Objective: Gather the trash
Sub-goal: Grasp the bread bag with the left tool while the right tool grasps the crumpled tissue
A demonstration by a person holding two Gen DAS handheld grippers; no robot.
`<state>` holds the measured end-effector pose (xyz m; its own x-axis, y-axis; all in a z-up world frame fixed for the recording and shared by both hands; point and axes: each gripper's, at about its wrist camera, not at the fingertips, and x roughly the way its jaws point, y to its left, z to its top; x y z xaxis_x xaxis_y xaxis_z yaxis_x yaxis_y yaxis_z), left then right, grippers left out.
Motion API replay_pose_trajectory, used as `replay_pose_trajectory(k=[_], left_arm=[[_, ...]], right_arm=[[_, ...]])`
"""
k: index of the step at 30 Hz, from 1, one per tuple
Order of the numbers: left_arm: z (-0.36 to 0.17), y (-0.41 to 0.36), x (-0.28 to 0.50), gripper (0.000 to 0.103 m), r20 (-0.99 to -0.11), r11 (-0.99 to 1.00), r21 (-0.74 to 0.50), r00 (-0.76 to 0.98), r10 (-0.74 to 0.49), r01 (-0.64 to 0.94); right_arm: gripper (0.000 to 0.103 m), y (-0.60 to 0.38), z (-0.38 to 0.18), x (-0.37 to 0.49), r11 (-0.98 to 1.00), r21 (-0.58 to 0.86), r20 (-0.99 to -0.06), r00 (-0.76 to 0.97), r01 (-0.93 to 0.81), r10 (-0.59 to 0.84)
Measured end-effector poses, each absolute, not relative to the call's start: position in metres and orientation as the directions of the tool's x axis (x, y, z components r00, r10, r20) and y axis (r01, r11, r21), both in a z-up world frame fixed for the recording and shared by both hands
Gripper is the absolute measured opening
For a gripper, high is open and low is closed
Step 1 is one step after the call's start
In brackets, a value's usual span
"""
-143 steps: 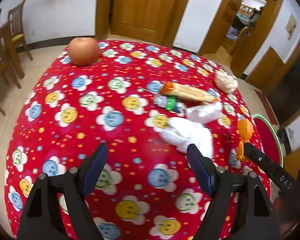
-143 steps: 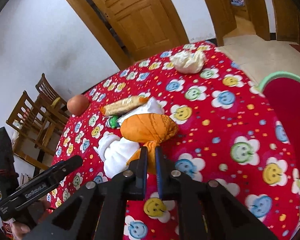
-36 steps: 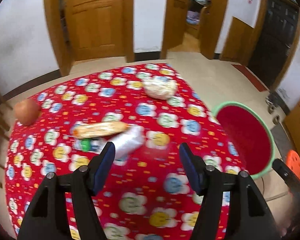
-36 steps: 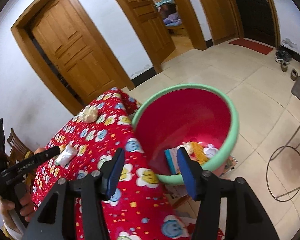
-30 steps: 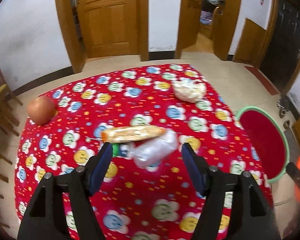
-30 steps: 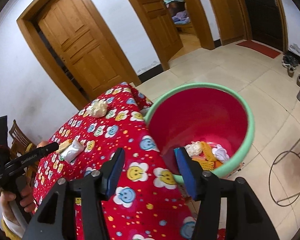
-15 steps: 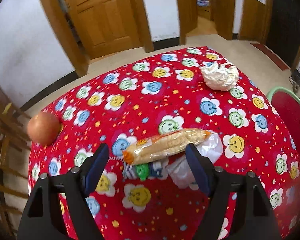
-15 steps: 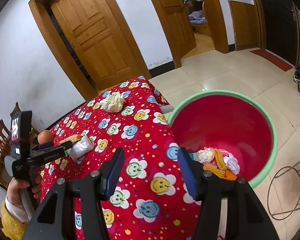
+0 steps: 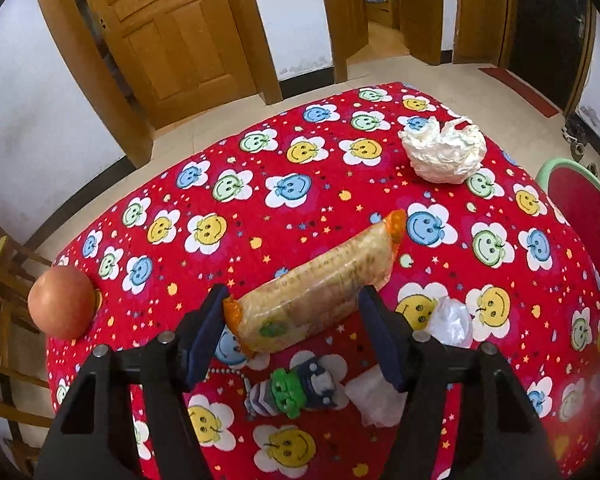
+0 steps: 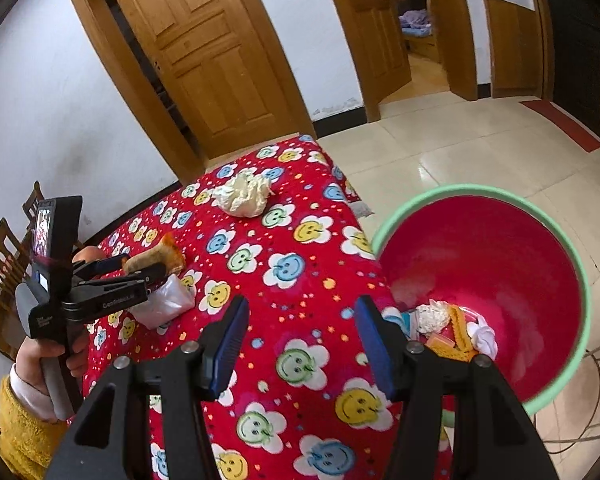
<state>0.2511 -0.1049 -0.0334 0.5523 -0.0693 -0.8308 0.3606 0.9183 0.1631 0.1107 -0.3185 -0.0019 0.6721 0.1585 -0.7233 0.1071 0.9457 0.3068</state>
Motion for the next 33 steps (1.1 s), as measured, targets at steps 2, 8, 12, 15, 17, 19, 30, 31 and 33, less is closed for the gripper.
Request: replay_pose_trajectory(k=[2,8,12,15,17,19,30,31,33], left_arm=[[-0.036,-0.105,0.253,0.067,-0.830,0.913,0.169,0.553,-0.072,0.372],[-0.042,-0.105,0.264,0.069,-0.843,0.919,0.118,0.527,-0.106,0.376],[-0.043,-0.104,0.270,0.068,-0.845,0.926,0.088,0.520,-0.126,0.367],[-0.041,-0.101,0.271,0.063,-0.841,0.936,0.047,0.519,-0.150,0.348],[-0.041,-0.096,0.271,0.062,-0.839,0.946,0.012,0.518,-0.166,0.323],[-0.042,-0.090,0.271,0.062,-0.838,0.956,-0.032,0.514,-0.184,0.290],[-0.029,-0.063,0.255,0.062,-0.788,0.985,-0.138,0.591,-0.174,0.105],[-0.028,-0.059,0.255,0.062,-0.788,0.985,-0.148,0.591,-0.175,0.095],[-0.028,-0.054,0.256,0.062,-0.789,0.987,-0.146,0.593,-0.161,0.075]], right_arm=[[0.058,-0.315,-0.003,0.118,0.948,0.301,-0.729,0.666,0.101,0.161],[0.058,-0.302,-0.005,0.144,0.956,0.284,-0.742,0.647,0.065,0.176],[0.059,-0.294,-0.009,0.164,0.959,0.279,-0.750,0.634,0.046,0.187],[0.059,-0.289,-0.013,0.179,0.958,0.285,-0.753,0.627,0.037,0.200],[0.061,-0.286,-0.015,0.188,0.958,0.285,-0.753,0.627,0.036,0.201],[0.063,-0.283,-0.016,0.196,0.956,0.291,-0.749,0.630,0.032,0.207],[0.069,-0.274,-0.018,0.242,0.944,0.326,-0.719,0.661,0.050,0.214],[0.069,-0.274,-0.017,0.246,0.942,0.331,-0.715,0.665,0.050,0.216],[0.069,-0.272,-0.017,0.252,0.939,0.341,-0.710,0.668,0.049,0.224]])
